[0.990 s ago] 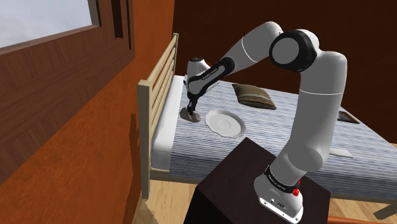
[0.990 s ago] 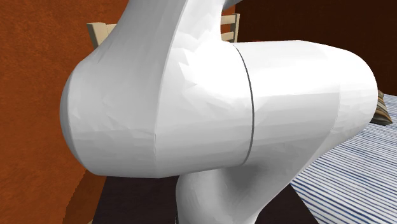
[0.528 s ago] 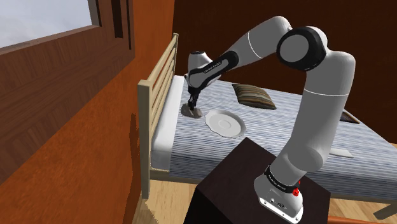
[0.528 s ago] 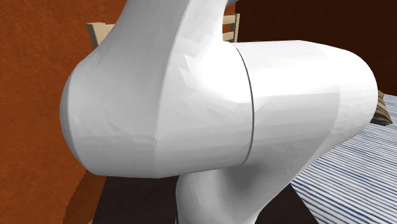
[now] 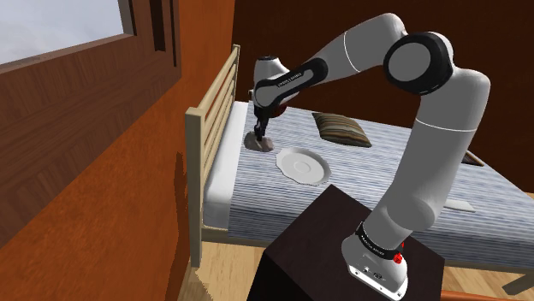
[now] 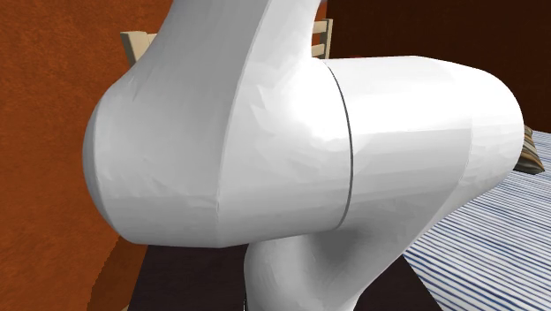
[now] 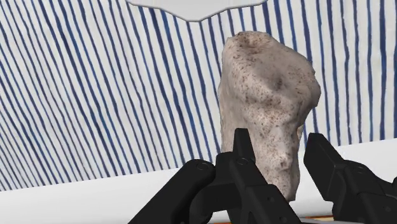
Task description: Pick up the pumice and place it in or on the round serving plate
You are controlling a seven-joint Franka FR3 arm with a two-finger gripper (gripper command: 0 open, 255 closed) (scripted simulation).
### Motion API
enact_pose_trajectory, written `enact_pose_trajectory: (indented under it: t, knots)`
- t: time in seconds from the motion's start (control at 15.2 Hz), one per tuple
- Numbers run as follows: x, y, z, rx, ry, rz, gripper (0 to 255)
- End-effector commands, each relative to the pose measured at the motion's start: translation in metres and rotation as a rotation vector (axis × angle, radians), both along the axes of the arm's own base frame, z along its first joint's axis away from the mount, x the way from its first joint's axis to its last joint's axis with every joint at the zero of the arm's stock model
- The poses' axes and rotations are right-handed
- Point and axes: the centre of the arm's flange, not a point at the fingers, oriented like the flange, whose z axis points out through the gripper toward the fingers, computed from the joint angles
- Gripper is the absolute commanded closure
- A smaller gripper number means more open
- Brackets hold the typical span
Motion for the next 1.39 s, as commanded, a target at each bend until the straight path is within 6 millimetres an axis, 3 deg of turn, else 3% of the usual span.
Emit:
enact_pose_trajectory:
  t: [0.0, 1.25, 1.32]
  knots:
    - [-0.001, -0.002, 0.010, 0.000, 0.000, 0.000, 255]
    - [-0.188, -0.167, 0.044, 0.000, 0.000, 0.000, 255]
    - [-0.188, -0.167, 0.038, 0.000, 0.000, 0.000, 255]
